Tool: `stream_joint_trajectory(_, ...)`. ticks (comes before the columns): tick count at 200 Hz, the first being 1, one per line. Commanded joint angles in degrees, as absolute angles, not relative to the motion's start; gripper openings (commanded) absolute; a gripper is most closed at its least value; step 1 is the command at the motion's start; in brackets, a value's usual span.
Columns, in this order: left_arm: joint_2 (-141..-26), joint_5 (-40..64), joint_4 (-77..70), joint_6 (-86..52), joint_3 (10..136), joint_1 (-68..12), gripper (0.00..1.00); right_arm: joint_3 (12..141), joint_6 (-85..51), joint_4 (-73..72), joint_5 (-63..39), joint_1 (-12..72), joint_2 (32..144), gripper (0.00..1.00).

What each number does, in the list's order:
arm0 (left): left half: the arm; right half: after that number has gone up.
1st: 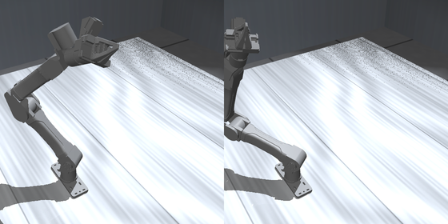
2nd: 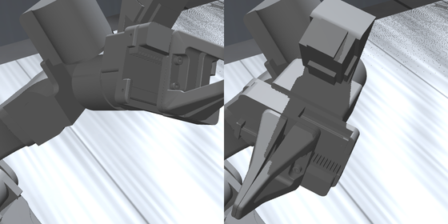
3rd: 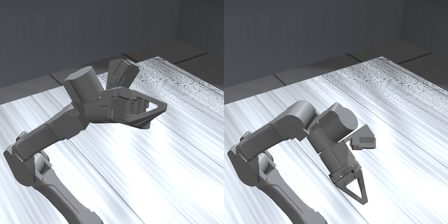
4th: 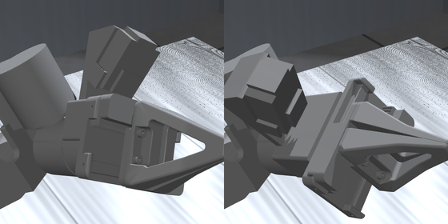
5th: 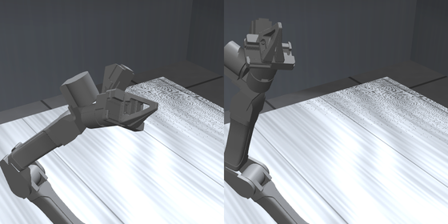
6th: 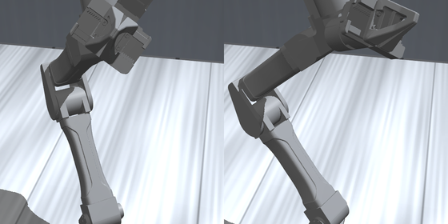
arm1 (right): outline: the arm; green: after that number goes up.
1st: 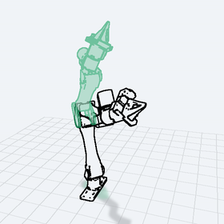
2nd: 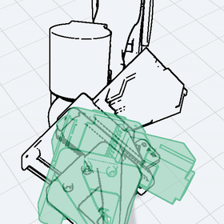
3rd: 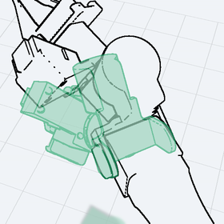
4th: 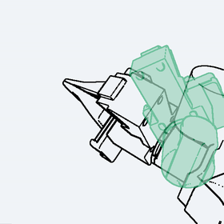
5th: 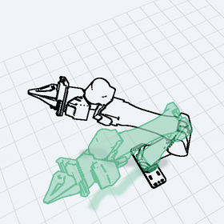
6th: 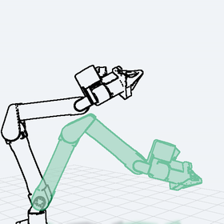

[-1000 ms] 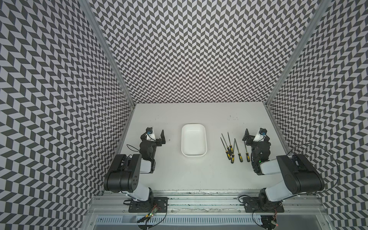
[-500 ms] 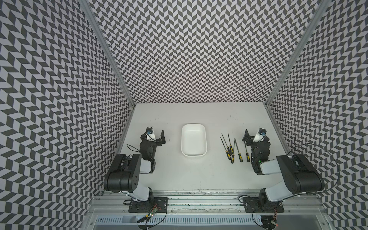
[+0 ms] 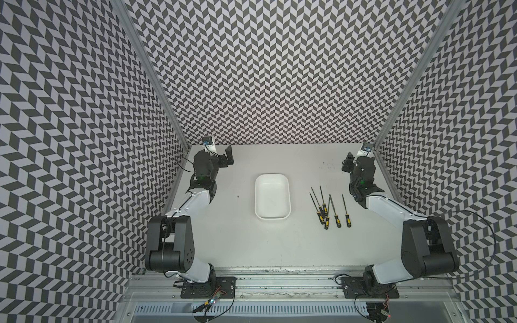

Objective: Put the file tool into the storage box
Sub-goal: Pick up the file tool from the center of the board.

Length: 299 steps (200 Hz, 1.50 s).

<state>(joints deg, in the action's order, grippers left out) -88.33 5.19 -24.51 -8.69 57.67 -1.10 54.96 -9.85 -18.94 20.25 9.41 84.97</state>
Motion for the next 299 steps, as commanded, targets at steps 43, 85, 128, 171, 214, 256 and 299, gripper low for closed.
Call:
stream_joint_trajectory(43,-95.01,34.09,-10.57,-26.15,66.61,0.53,1.0,68.09,-22.2,17.41,8.22,20.95,90.51,0.52)
stream_joint_trajectory(85,-92.61,29.95,-6.29,-24.13,68.12,-0.88,1.0,70.32,-23.95,26.52,6.8,21.71,96.11,0.41)
stream_joint_trajectory(128,-91.66,23.38,-0.44,-18.75,72.8,-1.92,1.0,65.34,-24.44,27.22,7.17,21.69,97.68,0.41)
stream_joint_trajectory(171,-93.07,22.05,0.88,-18.71,75.46,-2.22,1.0,59.18,-25.37,26.72,1.85,21.97,97.15,0.31)
stream_joint_trajectory(214,-93.25,22.19,0.53,-18.99,75.19,-2.46,1.0,56.32,-25.18,25.93,2.2,21.96,96.43,0.28)
stream_joint_trajectory(256,-93.37,22.41,0.41,-19.16,75.24,-2.45,1.0,56.34,-25.27,25.36,1.76,21.92,97.46,0.27)
stream_joint_trajectory(299,-93.27,22.32,0.44,-19.15,75.28,-2.46,1.0,56.26,-25.09,25.41,2.18,22.01,98.99,0.27)
